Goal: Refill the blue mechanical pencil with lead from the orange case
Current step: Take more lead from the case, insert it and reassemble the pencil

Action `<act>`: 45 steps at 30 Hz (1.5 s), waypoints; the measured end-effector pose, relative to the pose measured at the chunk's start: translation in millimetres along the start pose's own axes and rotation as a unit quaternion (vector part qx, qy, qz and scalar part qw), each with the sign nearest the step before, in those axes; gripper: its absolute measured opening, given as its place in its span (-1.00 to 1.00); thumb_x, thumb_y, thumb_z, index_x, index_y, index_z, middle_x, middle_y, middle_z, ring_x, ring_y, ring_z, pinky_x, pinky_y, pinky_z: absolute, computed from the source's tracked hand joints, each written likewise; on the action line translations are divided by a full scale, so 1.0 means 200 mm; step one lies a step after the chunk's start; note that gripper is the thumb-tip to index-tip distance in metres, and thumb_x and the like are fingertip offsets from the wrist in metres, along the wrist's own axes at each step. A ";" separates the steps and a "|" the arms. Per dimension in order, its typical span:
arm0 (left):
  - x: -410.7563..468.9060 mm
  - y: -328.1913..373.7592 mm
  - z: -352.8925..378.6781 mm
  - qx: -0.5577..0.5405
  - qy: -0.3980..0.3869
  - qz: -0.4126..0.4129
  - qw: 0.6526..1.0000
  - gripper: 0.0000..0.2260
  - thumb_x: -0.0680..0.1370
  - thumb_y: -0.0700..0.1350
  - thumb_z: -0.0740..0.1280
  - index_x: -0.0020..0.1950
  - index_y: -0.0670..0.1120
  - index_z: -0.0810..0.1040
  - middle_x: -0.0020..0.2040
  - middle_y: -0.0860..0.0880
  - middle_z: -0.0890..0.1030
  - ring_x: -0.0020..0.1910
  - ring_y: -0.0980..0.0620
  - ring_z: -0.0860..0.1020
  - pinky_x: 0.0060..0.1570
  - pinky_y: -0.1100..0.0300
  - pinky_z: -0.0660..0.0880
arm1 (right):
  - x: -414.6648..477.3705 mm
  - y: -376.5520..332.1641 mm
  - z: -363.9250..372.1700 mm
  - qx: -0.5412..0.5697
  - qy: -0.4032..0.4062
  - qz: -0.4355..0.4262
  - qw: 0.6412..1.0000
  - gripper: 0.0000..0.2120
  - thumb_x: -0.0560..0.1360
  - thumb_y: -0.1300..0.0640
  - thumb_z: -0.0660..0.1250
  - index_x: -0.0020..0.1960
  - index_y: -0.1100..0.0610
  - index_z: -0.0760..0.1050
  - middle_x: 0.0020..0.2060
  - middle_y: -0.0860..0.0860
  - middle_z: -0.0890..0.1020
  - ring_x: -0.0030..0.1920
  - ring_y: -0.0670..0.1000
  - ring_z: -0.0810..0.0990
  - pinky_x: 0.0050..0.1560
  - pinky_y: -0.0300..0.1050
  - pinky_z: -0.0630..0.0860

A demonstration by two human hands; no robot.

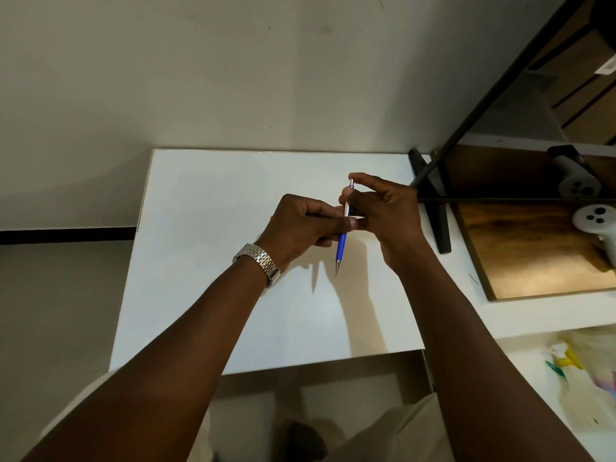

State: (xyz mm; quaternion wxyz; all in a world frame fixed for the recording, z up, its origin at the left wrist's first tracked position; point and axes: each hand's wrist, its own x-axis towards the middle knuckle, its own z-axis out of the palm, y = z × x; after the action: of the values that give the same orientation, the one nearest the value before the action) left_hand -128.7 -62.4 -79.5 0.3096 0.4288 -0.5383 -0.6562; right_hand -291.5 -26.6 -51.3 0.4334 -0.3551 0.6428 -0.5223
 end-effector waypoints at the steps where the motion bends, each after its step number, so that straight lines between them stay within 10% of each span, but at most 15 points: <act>1: 0.00 0.00 0.00 0.000 0.001 0.000 1.000 -0.88 0.42 -0.14 0.62 -0.08 -0.11 0.78 -0.25 -0.08 0.78 -0.27 0.00 0.75 -0.29 0.28 0.62 | 0.00 0.00 0.00 0.000 0.000 0.001 1.000 -0.72 0.59 0.29 0.46 0.30 0.24 0.66 -0.09 0.22 0.76 -0.10 0.18 0.74 -0.18 -0.08 0.72; 20: 0.01 0.01 0.00 -0.011 0.022 0.005 1.000 -0.91 0.41 -0.13 0.63 -0.13 -0.08 0.78 -0.23 -0.12 0.78 -0.27 0.00 0.76 -0.29 0.26 0.63 | -0.02 0.00 0.04 -0.027 0.000 0.019 0.999 -0.66 0.63 0.19 0.44 0.40 0.15 0.60 -0.06 0.12 0.78 -0.07 0.07 0.78 -0.12 -0.05 0.76; 26: 0.02 -0.02 -0.02 0.051 0.059 0.006 0.997 -0.77 0.37 -0.15 0.66 -0.08 -0.23 0.74 -0.23 -0.21 0.77 -0.26 -0.10 0.77 -0.32 0.19 0.66 | -0.02 0.04 0.08 -0.050 0.018 0.053 0.997 -0.90 0.55 0.32 0.45 -0.02 0.20 0.74 -0.20 0.10 0.74 -0.25 0.05 0.73 -0.21 -0.01 0.77; 33: 0.00 -0.08 -0.02 0.185 0.063 0.004 0.981 -0.78 0.39 -0.11 0.65 -0.11 -0.23 0.76 -0.28 -0.22 0.75 -0.34 -0.16 0.74 -0.23 -0.07 0.72 | -0.02 0.18 0.11 -0.042 0.028 0.092 0.994 -0.91 0.53 0.39 0.46 -0.04 0.29 0.74 -0.20 0.18 0.75 -0.35 0.01 0.73 -0.30 -0.10 0.72; 45: -0.03 -0.09 0.02 0.247 0.073 -0.034 0.966 -0.88 0.42 -0.22 0.57 -0.16 -0.28 0.75 -0.25 -0.29 0.73 -0.20 -0.27 0.72 -0.02 -0.09 0.66 | -0.02 0.30 0.15 -0.143 0.061 0.060 0.986 -0.85 0.45 0.35 0.51 -0.22 0.14 0.74 -0.25 0.23 0.75 -0.25 0.26 0.73 -0.09 0.30 0.75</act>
State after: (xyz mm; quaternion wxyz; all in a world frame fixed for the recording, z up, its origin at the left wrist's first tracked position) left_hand -128.1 -52.4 -96.3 0.2102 0.5567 -0.6449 -0.4796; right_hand -263.1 -21.5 -110.7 0.3689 -0.3419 0.7561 -0.4187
